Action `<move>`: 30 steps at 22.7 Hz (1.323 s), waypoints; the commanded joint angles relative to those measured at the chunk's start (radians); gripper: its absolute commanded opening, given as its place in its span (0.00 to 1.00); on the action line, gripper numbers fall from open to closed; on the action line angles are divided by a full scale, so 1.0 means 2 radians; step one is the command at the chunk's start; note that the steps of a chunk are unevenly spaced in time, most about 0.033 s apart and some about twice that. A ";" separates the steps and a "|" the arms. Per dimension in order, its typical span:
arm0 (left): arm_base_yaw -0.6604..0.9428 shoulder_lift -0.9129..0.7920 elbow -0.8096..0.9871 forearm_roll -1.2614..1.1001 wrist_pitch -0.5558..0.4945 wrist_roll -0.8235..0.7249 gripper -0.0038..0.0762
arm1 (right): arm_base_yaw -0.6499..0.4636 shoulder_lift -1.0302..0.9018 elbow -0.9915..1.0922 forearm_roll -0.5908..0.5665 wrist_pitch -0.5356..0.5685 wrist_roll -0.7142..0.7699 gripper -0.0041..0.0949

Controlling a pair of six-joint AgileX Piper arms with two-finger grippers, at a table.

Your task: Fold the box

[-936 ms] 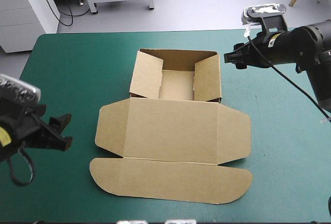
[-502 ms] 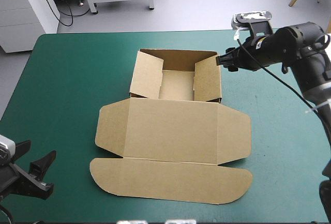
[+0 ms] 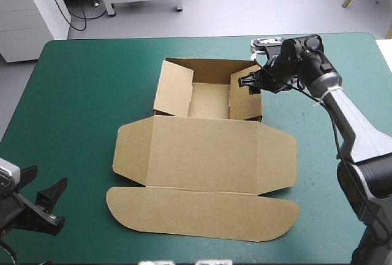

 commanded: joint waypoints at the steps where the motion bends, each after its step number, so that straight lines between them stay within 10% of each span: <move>1: -0.001 0.006 -0.009 0.003 -0.033 0.004 0.58 | -0.001 -0.005 -0.015 0.013 -0.023 0.000 0.62; 8: -0.001 0.006 -0.009 0.017 -0.033 0.026 0.58 | -0.001 0.035 -0.015 0.051 -0.047 0.000 0.57; 15: -0.001 0.006 -0.009 0.043 -0.033 0.030 0.58 | -0.002 0.045 -0.015 0.001 -0.049 0.007 0.04; 30: -0.001 0.006 -0.009 0.042 -0.033 0.030 0.58 | -0.169 -0.010 -0.015 -0.092 0.004 -0.040 0.04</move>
